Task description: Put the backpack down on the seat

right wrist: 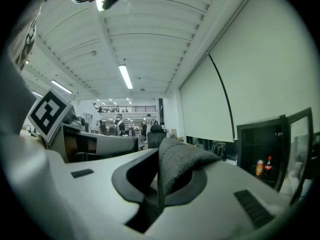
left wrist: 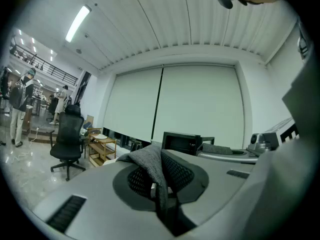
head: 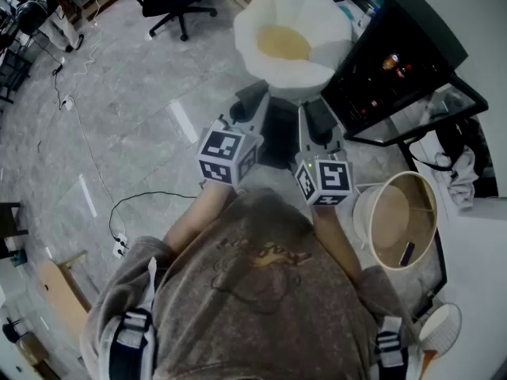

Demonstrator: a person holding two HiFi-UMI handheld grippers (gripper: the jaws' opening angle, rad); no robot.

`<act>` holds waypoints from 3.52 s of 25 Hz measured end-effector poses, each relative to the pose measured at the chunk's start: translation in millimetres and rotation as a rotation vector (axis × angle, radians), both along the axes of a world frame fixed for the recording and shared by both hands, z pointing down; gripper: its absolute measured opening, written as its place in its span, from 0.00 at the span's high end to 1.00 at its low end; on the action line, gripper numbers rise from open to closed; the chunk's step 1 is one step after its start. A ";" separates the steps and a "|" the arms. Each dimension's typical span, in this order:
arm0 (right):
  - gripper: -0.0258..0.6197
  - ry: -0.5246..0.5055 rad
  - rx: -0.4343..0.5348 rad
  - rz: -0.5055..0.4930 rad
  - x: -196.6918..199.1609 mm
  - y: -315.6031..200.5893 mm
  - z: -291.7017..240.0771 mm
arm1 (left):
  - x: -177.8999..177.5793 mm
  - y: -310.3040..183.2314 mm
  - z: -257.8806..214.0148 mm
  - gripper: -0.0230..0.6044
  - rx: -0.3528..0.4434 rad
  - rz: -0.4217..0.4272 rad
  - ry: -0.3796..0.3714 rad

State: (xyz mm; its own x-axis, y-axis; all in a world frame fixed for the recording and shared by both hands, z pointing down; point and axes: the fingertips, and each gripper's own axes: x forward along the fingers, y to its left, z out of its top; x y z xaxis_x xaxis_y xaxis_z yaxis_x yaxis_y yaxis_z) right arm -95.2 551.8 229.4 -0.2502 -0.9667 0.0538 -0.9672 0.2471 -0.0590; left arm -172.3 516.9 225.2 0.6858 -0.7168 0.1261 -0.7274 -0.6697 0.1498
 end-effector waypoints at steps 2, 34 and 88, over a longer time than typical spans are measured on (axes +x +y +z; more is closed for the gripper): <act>0.92 0.002 0.003 -0.001 -2.2 -6.0 -1.2 | -2.6 -4.0 1.2 0.91 -0.003 0.011 -0.009; 0.91 -0.065 -0.015 -0.045 12.7 -133.4 20.0 | 11.1 -132.8 32.9 0.91 0.007 0.094 -0.035; 0.91 -0.129 -0.130 -0.147 135.6 -520.7 44.4 | 138.4 -517.3 58.5 0.91 -0.084 0.067 -0.071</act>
